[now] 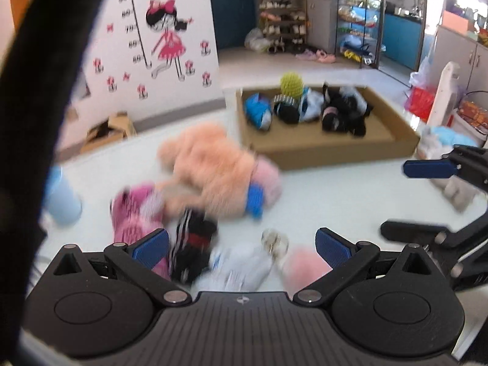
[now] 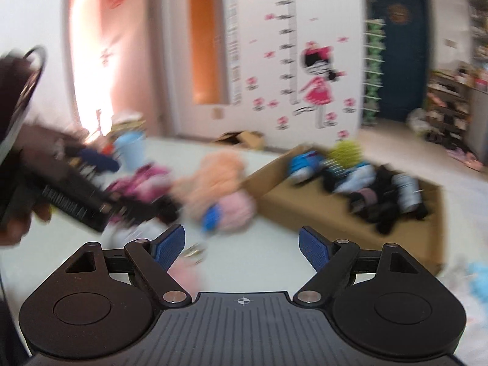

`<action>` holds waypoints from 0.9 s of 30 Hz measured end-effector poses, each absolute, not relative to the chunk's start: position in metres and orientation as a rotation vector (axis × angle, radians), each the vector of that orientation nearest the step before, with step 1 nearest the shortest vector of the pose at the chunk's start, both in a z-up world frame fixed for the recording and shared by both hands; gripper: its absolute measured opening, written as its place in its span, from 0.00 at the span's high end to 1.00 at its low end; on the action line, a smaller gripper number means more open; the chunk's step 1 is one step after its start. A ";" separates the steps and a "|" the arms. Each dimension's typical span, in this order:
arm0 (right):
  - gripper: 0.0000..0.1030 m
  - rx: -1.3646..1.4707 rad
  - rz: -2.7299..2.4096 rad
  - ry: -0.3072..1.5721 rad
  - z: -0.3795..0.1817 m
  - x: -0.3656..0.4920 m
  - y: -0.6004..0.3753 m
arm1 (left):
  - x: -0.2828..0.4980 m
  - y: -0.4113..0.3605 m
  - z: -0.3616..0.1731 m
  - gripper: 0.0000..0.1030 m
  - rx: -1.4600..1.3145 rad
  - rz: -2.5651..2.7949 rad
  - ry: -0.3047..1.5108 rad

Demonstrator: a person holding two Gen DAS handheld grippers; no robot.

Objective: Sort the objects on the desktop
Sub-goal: 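Move right tool to pink fluffy pompom keychain while left tool reaches white knit sock, then close the right tool on the pink pompom keychain and lift it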

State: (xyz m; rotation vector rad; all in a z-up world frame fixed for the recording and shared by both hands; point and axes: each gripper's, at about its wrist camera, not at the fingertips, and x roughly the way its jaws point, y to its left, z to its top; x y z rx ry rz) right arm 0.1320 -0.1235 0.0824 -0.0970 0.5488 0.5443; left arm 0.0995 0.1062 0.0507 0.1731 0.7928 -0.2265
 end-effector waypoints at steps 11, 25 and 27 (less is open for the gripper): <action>0.16 -0.181 0.669 0.564 0.029 0.116 -0.069 | 0.080 0.137 0.015 0.01 0.171 -0.344 0.796; 0.27 -0.237 0.652 0.679 -0.002 0.147 -0.051 | 0.107 0.148 -0.029 0.01 0.032 -0.442 0.925; 0.40 -0.219 0.638 0.705 -0.005 0.155 -0.052 | 0.110 0.147 -0.030 0.01 0.030 -0.444 0.931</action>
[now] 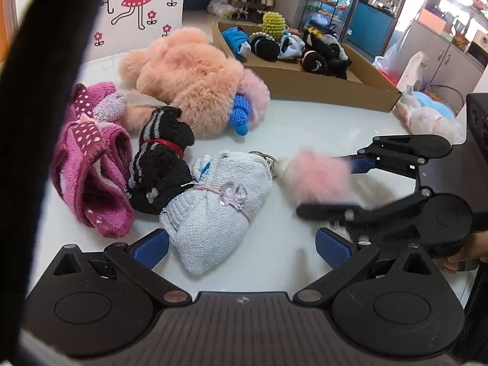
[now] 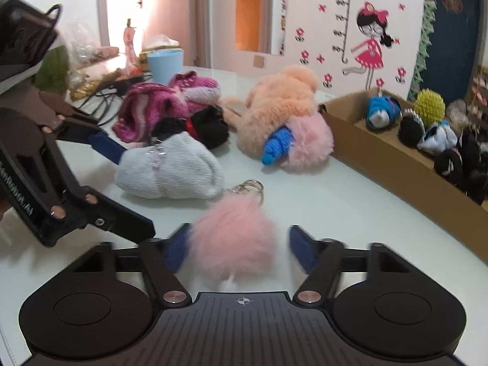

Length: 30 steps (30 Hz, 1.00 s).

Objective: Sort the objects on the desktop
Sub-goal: 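Close the right tool on the pink pompom keychain and lift it, then close left tool on white knit bow sock while right tool holds the pompom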

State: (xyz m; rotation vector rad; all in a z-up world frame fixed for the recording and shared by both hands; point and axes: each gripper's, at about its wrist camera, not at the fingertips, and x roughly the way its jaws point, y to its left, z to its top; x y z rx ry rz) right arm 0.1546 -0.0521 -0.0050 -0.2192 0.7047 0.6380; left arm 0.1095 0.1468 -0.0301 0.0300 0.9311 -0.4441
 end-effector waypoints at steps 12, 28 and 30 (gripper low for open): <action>0.50 -0.166 0.548 0.733 0.001 0.135 -0.101 | 0.110 0.109 -0.031 0.01 0.058 -0.495 0.935; 0.41 -0.126 0.417 0.716 -0.002 0.120 -0.156 | 0.113 0.079 -0.021 0.01 0.200 -0.389 0.862; 0.41 -0.135 0.410 0.719 -0.003 0.122 -0.153 | 0.121 0.074 -0.027 0.01 0.208 -0.390 0.873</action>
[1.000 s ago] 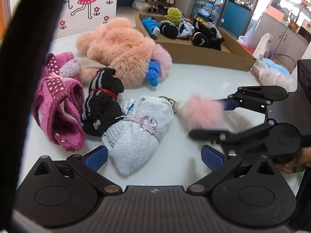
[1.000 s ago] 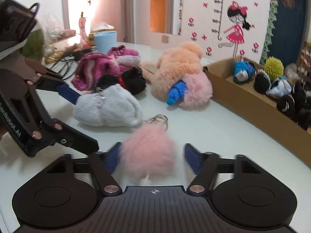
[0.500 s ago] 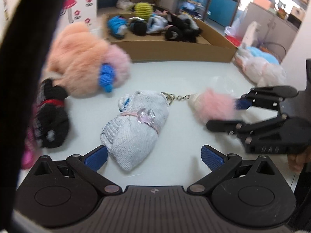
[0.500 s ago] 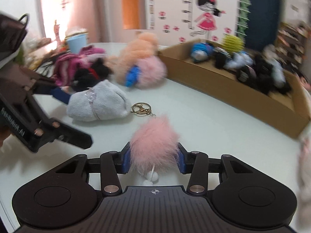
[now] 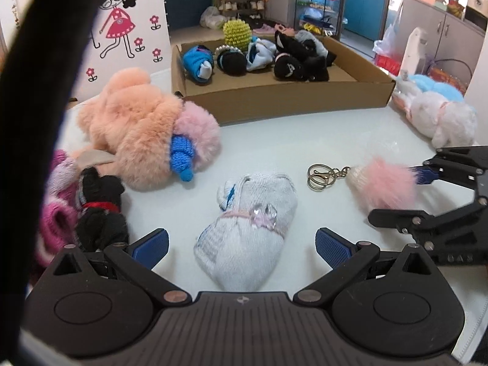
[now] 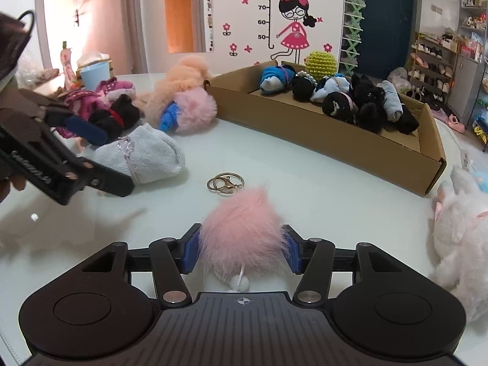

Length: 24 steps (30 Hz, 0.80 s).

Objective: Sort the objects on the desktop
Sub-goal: 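Close left tool on white knit bow sock while right tool holds the pompom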

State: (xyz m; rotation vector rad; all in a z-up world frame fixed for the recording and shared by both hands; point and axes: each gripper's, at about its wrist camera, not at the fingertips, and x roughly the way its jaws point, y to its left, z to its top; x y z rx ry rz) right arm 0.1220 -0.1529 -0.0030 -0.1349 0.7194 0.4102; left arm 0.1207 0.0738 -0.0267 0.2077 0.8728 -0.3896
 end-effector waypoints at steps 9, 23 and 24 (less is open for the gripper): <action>0.49 -0.152 0.388 0.708 -0.004 0.121 -0.153 | 0.133 0.062 -0.044 0.14 0.169 -0.378 0.866; 0.54 -0.125 0.375 0.683 0.002 0.119 -0.159 | 0.118 0.052 -0.024 0.67 0.119 -0.406 0.863; 0.54 -0.119 0.377 0.677 0.003 0.118 -0.160 | 0.115 0.050 -0.018 0.67 0.127 -0.407 0.849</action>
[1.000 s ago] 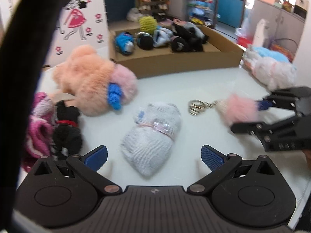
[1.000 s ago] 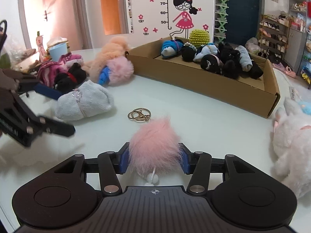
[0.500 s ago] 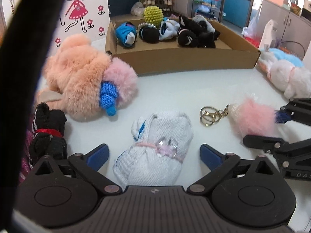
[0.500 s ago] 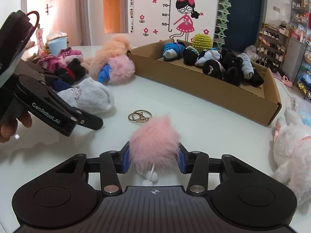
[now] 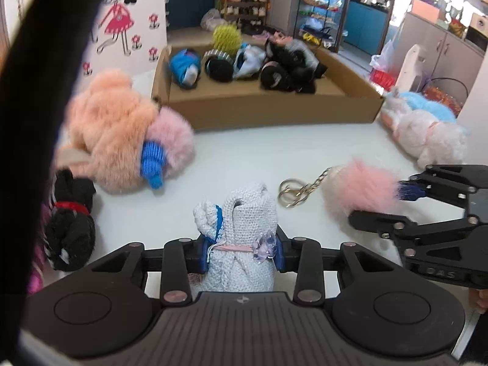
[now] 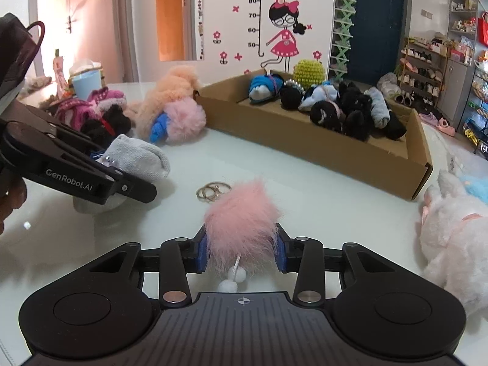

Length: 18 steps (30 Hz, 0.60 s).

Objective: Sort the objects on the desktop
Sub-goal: 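Close left tool on white knit bow sock while right tool holds the pompom, then carry the white knit sock and pink pompom up over the cardboard box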

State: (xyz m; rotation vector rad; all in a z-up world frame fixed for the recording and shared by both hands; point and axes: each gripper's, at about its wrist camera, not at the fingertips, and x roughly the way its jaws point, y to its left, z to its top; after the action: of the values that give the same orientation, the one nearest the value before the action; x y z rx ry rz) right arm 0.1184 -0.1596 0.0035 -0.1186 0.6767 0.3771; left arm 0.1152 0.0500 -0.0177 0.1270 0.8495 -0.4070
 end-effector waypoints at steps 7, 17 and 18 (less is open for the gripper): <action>0.57 -0.057 0.380 0.618 0.029 0.114 -0.173 | 0.105 0.030 0.034 0.67 0.177 -0.422 0.745; 0.73 -0.012 0.337 0.509 0.104 0.135 -0.210 | 0.131 0.002 0.076 0.66 0.186 -0.432 0.706; 0.75 -0.014 0.330 0.501 0.110 0.140 -0.214 | 0.138 -0.001 0.078 0.65 0.179 -0.429 0.707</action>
State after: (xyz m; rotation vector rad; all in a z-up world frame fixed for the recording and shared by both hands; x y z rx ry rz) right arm 0.1403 -0.2138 0.1101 -0.0135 0.5006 0.3296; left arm 0.1376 -0.0006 0.0781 0.1793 0.7075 -0.4289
